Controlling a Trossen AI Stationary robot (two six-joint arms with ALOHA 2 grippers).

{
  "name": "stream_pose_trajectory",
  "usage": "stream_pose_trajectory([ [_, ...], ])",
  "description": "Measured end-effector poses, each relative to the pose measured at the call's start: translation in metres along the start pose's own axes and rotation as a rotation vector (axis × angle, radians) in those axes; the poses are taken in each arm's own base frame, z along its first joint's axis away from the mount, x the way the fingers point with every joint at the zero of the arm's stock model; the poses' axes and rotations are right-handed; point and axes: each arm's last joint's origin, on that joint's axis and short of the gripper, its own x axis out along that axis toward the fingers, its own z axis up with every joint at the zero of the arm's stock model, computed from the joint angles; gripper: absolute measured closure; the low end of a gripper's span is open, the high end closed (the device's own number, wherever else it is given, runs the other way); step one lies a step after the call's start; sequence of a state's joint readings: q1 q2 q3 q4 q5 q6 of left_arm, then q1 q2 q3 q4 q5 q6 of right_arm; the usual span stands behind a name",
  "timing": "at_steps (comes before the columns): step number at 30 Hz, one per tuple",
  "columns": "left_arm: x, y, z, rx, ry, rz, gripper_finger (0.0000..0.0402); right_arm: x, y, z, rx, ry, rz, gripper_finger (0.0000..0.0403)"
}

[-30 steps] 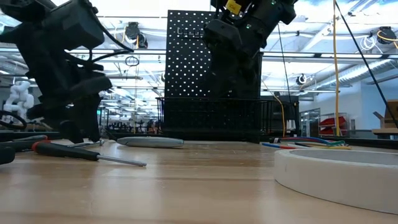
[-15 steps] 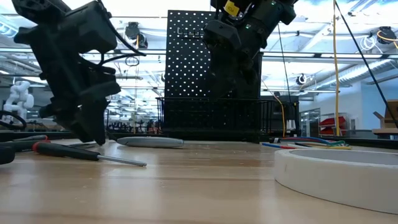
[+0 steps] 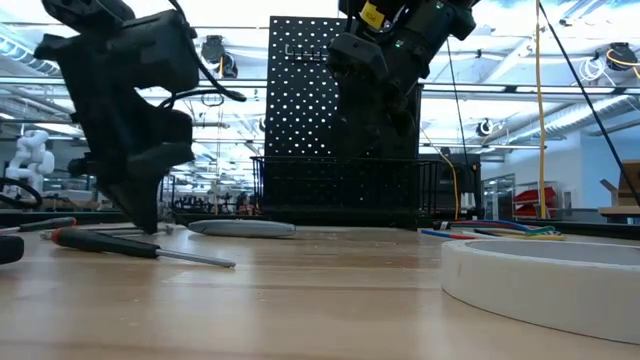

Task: Hang tools onto peg board
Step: Put the magnetic telescoping into the black bin on the pegboard

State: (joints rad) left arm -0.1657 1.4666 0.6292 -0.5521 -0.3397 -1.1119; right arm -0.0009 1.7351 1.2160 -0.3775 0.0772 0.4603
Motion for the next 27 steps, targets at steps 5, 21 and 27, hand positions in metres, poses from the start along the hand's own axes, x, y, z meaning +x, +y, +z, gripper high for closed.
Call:
stream_pose_trajectory([
  [5,0.0,0.0,0.003,0.015,-0.077,0.027,0.0387,0.0,0.0,0.0,0.0,-0.001,0.001,0.0204],
  [21,-0.063,-0.009,0.037,0.03,-0.449,-0.28,0.0395,-0.017,0.002,0.01,0.003,-0.083,0.053,0.0204],
  [27,-0.109,-0.005,0.053,0.039,-0.693,-0.495,0.0396,-0.057,0.003,0.038,-0.03,-0.319,0.204,0.0204],
])
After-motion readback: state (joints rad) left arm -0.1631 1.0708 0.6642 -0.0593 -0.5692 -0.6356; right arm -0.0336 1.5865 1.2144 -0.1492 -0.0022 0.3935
